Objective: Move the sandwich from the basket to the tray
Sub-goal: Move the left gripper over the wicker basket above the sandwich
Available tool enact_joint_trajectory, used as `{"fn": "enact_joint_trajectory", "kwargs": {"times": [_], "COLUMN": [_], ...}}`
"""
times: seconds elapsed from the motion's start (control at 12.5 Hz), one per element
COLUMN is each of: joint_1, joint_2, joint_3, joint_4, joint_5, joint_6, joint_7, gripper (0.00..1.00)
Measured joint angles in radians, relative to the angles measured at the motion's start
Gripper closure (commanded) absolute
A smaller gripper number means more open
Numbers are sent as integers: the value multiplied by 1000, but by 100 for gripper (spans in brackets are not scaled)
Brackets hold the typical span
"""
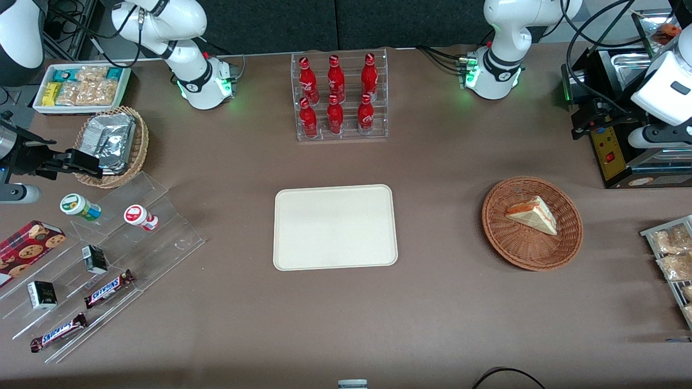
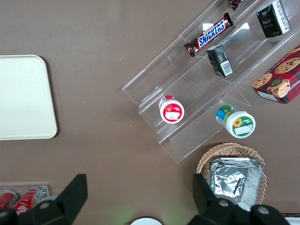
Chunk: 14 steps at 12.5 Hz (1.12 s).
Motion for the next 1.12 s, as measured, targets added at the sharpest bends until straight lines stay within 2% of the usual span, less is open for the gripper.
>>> {"fn": "enact_joint_trajectory", "kwargs": {"times": [0.32, 0.48, 0.72, 1.12], "joint_1": [-2, -1, -4, 18], "joint_2": [11, 48, 144, 170], "joint_3": [1, 4, 3, 9], "joint_4": [0, -5, -48, -228], "joint_5": [0, 4, 8, 8], "joint_6": [-3, -7, 27, 248], "joint_7": [-1, -67, -431, -763], "gripper": [0, 0, 0, 0]}}
